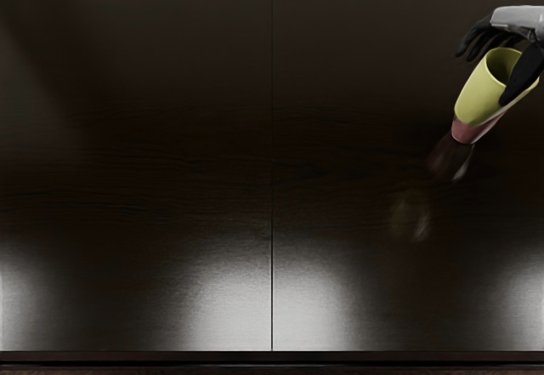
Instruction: Pick up cup and place in cup with right hand
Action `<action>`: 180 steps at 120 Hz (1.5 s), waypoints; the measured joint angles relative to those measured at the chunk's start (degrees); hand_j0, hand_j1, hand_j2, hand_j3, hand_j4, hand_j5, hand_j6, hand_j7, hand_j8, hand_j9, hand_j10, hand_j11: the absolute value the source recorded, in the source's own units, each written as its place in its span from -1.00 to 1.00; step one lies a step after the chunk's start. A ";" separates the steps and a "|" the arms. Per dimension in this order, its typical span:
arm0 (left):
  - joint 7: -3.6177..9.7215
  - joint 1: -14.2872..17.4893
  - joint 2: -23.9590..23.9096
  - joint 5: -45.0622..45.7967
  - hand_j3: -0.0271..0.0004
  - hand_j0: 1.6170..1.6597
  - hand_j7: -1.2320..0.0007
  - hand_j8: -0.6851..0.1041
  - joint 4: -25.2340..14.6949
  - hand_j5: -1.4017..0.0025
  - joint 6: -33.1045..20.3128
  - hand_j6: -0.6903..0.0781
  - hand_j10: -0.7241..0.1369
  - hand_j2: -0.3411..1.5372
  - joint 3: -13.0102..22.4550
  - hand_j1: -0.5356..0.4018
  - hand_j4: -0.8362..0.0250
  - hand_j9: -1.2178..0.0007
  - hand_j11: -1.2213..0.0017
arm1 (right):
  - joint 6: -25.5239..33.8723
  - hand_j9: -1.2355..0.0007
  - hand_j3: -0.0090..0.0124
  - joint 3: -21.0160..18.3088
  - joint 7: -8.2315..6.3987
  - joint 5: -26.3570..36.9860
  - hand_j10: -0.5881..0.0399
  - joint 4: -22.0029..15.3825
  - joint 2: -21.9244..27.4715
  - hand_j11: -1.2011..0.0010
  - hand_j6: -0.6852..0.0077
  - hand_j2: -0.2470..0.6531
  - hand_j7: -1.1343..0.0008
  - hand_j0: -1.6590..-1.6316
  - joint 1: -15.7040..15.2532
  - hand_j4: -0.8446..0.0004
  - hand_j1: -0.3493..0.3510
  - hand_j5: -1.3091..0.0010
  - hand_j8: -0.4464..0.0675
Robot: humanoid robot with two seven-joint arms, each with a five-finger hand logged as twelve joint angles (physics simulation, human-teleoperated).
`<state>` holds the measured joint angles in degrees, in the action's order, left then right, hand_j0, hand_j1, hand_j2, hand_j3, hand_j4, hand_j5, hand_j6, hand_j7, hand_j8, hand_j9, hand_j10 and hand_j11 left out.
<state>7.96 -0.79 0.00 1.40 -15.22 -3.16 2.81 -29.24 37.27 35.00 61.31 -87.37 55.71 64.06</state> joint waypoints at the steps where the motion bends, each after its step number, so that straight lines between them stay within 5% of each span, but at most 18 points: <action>1: 0.00 0.00 0.00 0.00 0.97 0.92 1.00 0.74 0.00 1.00 0.00 0.80 0.68 -0.64 0.00 0.89 0.94 1.00 1.00 | -0.01 0.13 -0.16 0.00 0.00 0.00 -0.18 0.09 0.05 0.12 -0.21 -0.32 0.06 -0.91 0.02 0.04 0.23 0.18 -0.70; 72: 0.00 0.00 0.00 0.00 0.97 0.92 1.00 0.74 0.00 1.00 0.00 0.80 0.68 -0.64 0.00 0.89 0.94 1.00 1.00 | 2.79 0.03 -0.16 -0.25 0.00 0.78 -0.16 11.20 -3.07 0.01 -0.35 -0.02 -0.05 -0.90 0.49 -0.08 0.34 0.08 -0.67; 140: 0.00 0.00 0.00 0.00 0.97 0.92 1.00 0.74 0.00 1.00 0.00 0.80 0.68 -0.64 0.00 0.89 0.94 1.00 1.00 | 5.22 0.01 -0.16 -3.68 0.00 1.74 -0.14 22.88 -11.47 -0.01 -0.37 -0.14 -0.07 -0.86 5.17 -0.09 0.29 0.06 -0.67; 180: 0.00 0.00 0.00 0.00 0.97 0.92 1.00 0.74 0.00 1.00 0.00 0.80 0.68 -0.64 0.00 0.89 0.94 1.00 1.00 | 7.11 0.02 -0.16 -5.70 0.00 2.36 -0.13 24.29 -11.48 -0.01 -0.37 -0.12 -0.07 -0.87 5.66 -0.09 0.30 0.06 -0.68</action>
<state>7.97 -0.79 0.00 1.40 -15.21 -3.16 2.81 -22.13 31.57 35.01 63.67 -63.07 44.24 69.73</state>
